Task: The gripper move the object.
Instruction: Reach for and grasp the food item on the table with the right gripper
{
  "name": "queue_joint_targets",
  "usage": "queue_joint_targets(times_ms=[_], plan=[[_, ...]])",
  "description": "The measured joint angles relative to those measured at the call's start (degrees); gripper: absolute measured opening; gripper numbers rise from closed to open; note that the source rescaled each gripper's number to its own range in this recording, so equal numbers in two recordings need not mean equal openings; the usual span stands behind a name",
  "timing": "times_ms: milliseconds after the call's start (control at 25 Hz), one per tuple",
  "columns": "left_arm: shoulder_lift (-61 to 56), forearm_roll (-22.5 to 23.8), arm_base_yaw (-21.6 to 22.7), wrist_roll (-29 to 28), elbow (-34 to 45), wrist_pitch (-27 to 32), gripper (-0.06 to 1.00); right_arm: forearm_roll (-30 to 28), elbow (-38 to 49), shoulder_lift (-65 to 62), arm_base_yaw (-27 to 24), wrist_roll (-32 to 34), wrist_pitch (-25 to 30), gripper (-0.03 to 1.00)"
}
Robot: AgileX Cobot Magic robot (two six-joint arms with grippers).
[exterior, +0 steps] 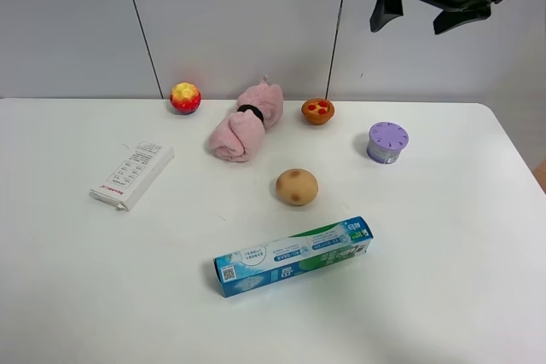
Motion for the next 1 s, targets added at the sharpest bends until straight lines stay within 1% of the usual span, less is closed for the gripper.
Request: queue_joint_targets(times_ms=[160,480,720,1000], plan=[[0.0,0.0,0.0,0.0,0.0,0.0,1.00,1.3,-3.8,5.5,0.5,-0.8,0.5,0.86],[0.0,0.0,0.0,0.0,0.0,0.0,1.00,1.7,-9.0,16.0,0.5,-1.7,1.0,0.85],[0.0,0.0,0.0,0.0,0.0,0.0,1.00,1.8,-11.9,21.3,0.5,-1.8,-0.2,0.85],[0.0,0.0,0.0,0.0,0.0,0.0,1.00,2.9,-12.4,24.8,0.9,-3.5,-6.4,0.85]])
